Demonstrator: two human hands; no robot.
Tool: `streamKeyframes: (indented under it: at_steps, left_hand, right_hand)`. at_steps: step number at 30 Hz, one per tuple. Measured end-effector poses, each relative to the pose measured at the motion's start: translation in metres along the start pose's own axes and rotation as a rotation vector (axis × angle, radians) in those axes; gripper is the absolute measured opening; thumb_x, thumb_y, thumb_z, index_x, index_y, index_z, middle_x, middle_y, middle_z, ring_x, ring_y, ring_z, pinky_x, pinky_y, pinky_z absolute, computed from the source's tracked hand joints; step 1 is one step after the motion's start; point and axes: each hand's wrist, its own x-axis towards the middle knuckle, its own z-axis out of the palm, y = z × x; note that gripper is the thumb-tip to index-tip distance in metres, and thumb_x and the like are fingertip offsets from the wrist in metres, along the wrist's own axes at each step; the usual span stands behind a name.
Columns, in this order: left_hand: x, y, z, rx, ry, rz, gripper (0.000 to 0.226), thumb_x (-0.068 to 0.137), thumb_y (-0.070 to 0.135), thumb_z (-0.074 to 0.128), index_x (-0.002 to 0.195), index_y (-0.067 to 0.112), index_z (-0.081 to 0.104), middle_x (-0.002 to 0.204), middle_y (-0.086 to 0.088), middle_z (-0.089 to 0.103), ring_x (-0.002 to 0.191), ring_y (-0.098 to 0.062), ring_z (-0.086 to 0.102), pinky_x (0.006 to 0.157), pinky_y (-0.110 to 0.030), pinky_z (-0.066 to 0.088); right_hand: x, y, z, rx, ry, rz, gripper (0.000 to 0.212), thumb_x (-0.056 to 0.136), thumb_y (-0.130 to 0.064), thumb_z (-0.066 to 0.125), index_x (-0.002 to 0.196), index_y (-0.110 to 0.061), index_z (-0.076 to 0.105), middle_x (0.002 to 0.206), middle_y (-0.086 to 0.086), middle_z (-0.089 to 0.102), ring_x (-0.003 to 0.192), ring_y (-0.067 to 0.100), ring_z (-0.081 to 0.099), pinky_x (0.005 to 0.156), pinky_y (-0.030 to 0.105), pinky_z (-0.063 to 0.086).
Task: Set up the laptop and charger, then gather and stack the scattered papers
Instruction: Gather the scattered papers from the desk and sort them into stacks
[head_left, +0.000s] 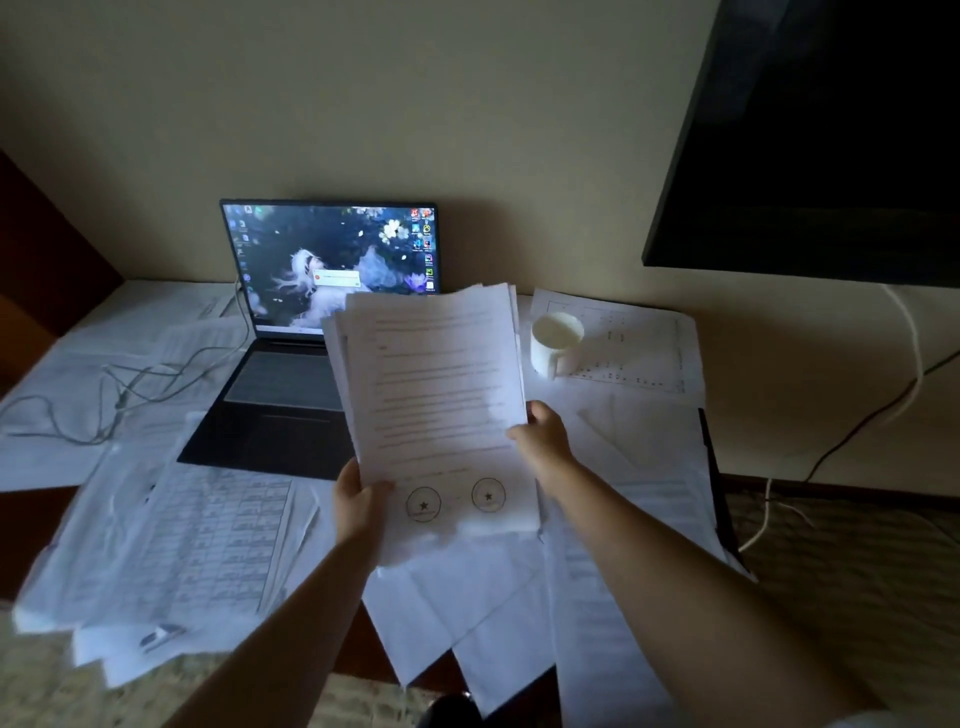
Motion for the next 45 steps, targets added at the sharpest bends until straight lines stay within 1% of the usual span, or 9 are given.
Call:
streamKeyframes:
  at_steps: [3,10,17,24,28,32,36,41,45]
  left_hand:
    - [-0.019,0.008,0.0,-0.006,0.025,0.053,0.038,0.079,-0.012,0.048,0.106,0.014,0.052,0.097,-0.004,0.06,0.096,-0.026,0.055,0.081,-0.042,0.048]
    - [-0.046,0.022,0.0,-0.1,0.016,0.2,0.053,0.071,-0.003,0.073,0.115,0.013,0.049,0.101,-0.002,0.06,0.096,-0.017,0.056,0.08,-0.035,0.049]
    - [-0.051,0.042,-0.006,-0.198,0.069,0.264,0.034,0.076,0.004,0.072,0.107,0.008,0.056,0.094,-0.005,0.063,0.088,-0.015,0.061,0.076,-0.036,0.052]
    - [-0.049,0.04,-0.014,-0.192,0.036,0.23,0.025,0.074,0.005,0.076,0.093,0.011,0.061,0.088,-0.004,0.066,0.083,-0.018,0.064,0.064,-0.027,0.051]
    - [-0.045,0.049,-0.014,-0.22,0.004,0.218,0.03,0.073,0.006,0.078,0.094,0.012,0.059,0.089,-0.005,0.065,0.083,-0.015,0.063,0.063,-0.028,0.051]
    - [-0.043,0.041,-0.012,-0.22,-0.035,0.169,0.039,0.07,0.004,0.079,0.103,0.009,0.059,0.095,-0.006,0.065,0.087,-0.016,0.062,0.063,-0.026,0.05]
    - [-0.039,0.047,-0.013,-0.213,-0.044,0.173,0.025,0.073,0.005,0.077,0.092,0.011,0.062,0.089,-0.003,0.066,0.083,-0.015,0.062,0.061,-0.026,0.049]
    - [-0.039,0.029,-0.013,-0.09,-0.133,0.041,0.016,0.084,0.011,0.07,0.095,0.01,0.058,0.092,-0.003,0.062,0.088,-0.021,0.058,0.075,-0.033,0.048]
    - [-0.042,0.038,-0.011,-0.111,-0.054,0.096,0.015,0.088,0.02,0.066,0.094,0.007,0.061,0.081,-0.002,0.063,0.074,-0.017,0.06,0.064,-0.029,0.05]
  right_hand:
    - [-0.025,-0.01,-0.004,0.073,0.008,-0.089,0.03,0.076,0.005,0.044,0.099,-0.011,0.055,0.088,0.004,0.059,0.076,0.019,0.052,0.056,0.023,0.037]
    - [-0.059,-0.018,-0.018,0.192,0.077,-0.256,0.063,0.081,0.002,0.047,0.136,-0.026,0.037,0.113,-0.003,0.058,0.087,0.01,0.055,0.06,0.012,0.04]
    - [-0.075,-0.028,-0.012,0.171,0.105,-0.335,0.058,0.086,0.002,0.04,0.139,-0.022,0.036,0.118,0.005,0.06,0.093,0.019,0.058,0.074,0.025,0.044]
    - [-0.081,-0.02,-0.006,0.057,0.146,-0.316,0.073,0.078,-0.007,0.044,0.138,-0.042,0.023,0.134,-0.006,0.053,0.107,0.028,0.057,0.093,0.043,0.048]
    - [-0.078,-0.029,-0.007,0.132,0.148,-0.357,0.071,0.082,-0.001,0.043,0.142,-0.034,0.025,0.134,-0.006,0.052,0.098,0.017,0.056,0.076,0.027,0.045]
    - [-0.075,-0.015,-0.005,0.121,0.116,-0.29,0.066,0.083,-0.001,0.043,0.14,-0.032,0.03,0.122,-0.003,0.058,0.108,0.021,0.057,0.084,0.03,0.046]
    - [-0.072,-0.024,-0.002,0.159,0.157,-0.316,0.061,0.082,0.001,0.041,0.136,-0.027,0.035,0.119,0.001,0.059,0.101,0.022,0.057,0.083,0.032,0.048]
    - [-0.068,0.014,-0.001,-0.178,0.046,-0.144,0.051,0.092,-0.011,0.038,0.141,-0.024,0.03,0.126,0.009,0.056,0.098,0.028,0.057,0.078,0.035,0.047]
    - [-0.072,0.008,0.002,-0.115,0.117,-0.216,0.042,0.091,-0.008,0.036,0.132,-0.02,0.04,0.12,0.009,0.059,0.099,0.03,0.059,0.078,0.037,0.05]
